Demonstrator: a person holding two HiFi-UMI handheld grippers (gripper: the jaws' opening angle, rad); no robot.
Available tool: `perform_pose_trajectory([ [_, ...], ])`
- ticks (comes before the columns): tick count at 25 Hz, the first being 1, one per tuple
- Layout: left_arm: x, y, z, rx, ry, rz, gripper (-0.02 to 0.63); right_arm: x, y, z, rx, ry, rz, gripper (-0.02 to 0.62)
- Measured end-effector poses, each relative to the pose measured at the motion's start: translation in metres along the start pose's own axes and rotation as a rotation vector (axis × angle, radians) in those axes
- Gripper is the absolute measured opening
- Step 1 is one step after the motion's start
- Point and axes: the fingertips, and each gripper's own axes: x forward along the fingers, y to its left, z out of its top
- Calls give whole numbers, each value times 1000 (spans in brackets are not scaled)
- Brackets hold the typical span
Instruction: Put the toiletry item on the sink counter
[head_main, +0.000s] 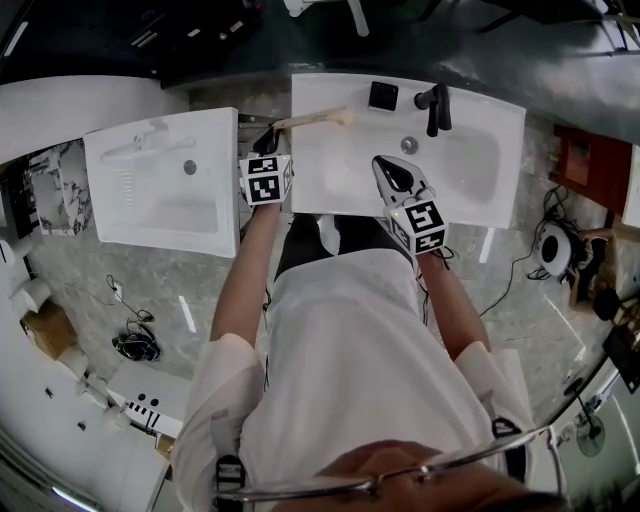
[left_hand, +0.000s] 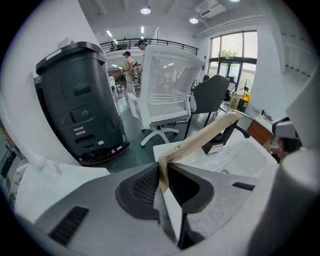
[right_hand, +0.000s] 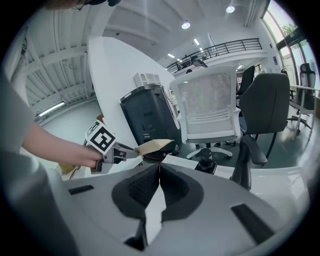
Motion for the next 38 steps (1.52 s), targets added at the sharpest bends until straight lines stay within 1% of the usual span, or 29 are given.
perform_pose_trajectory([
  [6, 40, 5, -14, 58, 57, 43, 51, 2, -15, 2, 6, -1, -7, 6],
  [10, 59, 3, -9, 105, 68, 59, 51, 3, -24, -3, 6, 22, -8, 6],
  [14, 78, 1, -9, 179, 91, 78, 51, 3, -33, -6, 11, 38, -11, 6],
  [17, 94, 4, -15, 238, 121, 103, 51, 4, -37, -8, 17, 42, -13, 6],
  [23, 116, 5, -22, 267, 141, 136, 52, 3, -38, -17, 20, 59, -7, 6],
  [27, 127, 6, -20, 316, 145, 175, 52, 0, -38, -22, 32, 69, -10, 6],
  [30, 134, 5, -21, 345, 149, 177, 52, -1, -38, -23, 37, 76, -11, 6],
  [34, 142, -1, -22, 384, 156, 157, 52, -2, -37, -27, 43, 85, -9, 6],
  [38, 144, -3, -19, 393, 158, 141, 52, 0, -34, -30, 48, 94, -5, 6],
])
